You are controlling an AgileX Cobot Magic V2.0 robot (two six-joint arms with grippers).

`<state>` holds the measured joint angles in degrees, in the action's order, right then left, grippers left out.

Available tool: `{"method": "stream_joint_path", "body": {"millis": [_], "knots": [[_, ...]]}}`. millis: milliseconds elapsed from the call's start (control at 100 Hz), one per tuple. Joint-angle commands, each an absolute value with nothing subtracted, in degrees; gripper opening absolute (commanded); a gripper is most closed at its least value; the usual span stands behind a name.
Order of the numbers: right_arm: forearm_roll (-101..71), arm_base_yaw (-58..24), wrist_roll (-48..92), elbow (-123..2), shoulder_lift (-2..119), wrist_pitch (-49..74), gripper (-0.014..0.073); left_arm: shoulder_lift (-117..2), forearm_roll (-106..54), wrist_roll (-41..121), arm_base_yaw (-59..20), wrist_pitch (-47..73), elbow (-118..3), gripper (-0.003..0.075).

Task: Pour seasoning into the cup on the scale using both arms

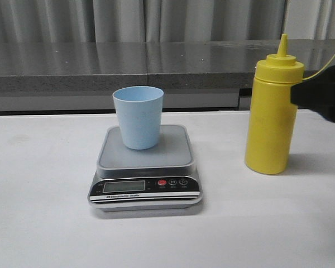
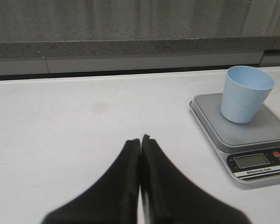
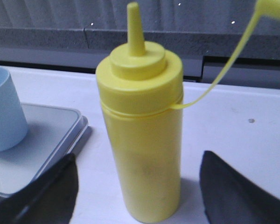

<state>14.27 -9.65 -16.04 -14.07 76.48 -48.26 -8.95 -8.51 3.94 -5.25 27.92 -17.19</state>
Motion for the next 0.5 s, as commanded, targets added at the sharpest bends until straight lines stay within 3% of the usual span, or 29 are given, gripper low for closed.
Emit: {"method": "stream_joint_path", "body": {"millis": [0,200,490], "knots": [[11.23,-9.4,-15.47,-13.63,71.87,-50.56,0.0342,-9.62,-9.43,3.65,-5.11,23.44,-18.79,-0.002],[8.86,-9.4,-15.47,-11.58,63.23,-42.44,-0.0076,-9.62,-9.43,3.65,-5.11,23.44,-18.79,-0.002],[6.1,-9.4,-15.47,-11.29,47.28,-25.35,-0.0063,-9.62,-9.43,3.65,-5.11,23.44,-18.79,-0.002]]}}
